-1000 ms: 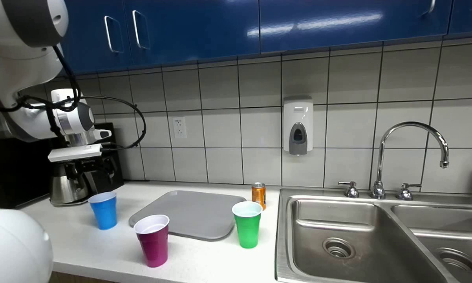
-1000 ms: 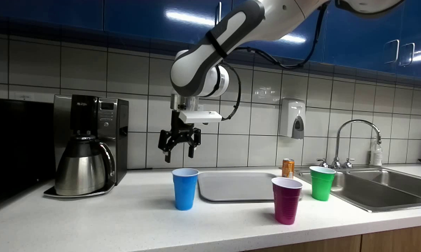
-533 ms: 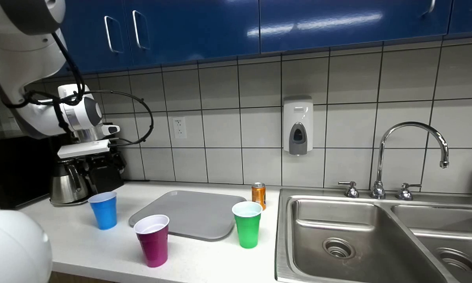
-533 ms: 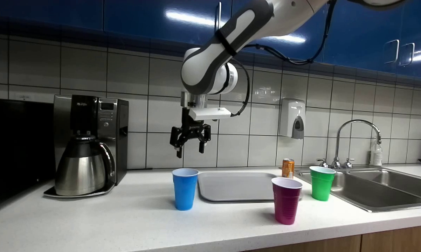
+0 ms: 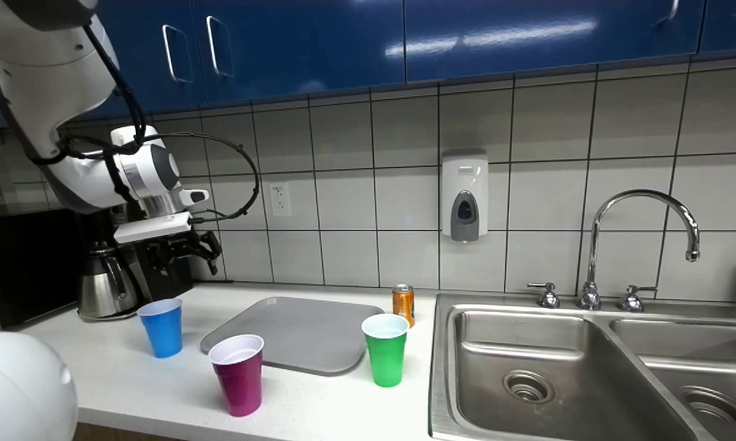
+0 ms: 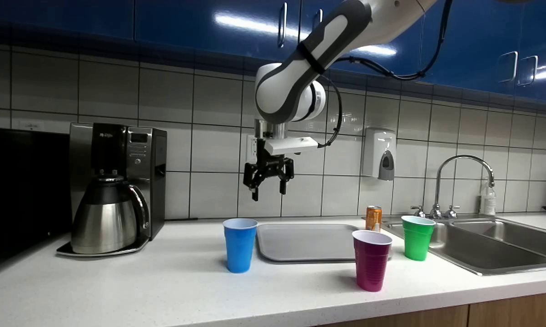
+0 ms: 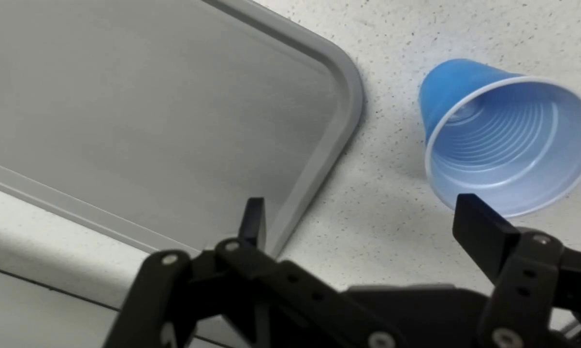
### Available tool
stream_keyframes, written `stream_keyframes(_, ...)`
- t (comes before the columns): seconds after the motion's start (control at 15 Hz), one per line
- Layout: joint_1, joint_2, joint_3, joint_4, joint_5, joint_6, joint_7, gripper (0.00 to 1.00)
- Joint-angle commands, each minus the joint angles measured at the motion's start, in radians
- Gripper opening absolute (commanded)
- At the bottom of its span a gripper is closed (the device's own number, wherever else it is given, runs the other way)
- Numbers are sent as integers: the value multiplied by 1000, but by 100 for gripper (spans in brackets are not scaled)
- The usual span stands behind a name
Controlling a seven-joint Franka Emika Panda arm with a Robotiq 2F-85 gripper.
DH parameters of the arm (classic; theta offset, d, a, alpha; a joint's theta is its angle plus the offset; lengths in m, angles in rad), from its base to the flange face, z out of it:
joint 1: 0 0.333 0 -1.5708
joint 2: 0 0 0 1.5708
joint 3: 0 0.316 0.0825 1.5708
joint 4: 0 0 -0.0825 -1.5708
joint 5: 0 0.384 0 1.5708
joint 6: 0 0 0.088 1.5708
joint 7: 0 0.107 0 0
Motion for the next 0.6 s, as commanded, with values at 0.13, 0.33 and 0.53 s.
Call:
stream_keyframes(0.13, -52, -120, 2, -124, -25, 28, 63, 100)
stream_keyframes(0.33, -78, -170, 3, -177, -21, 36, 79, 100)
stream_keyframes(0.53, -102, -219, 4, -226, -25, 43, 99, 100)
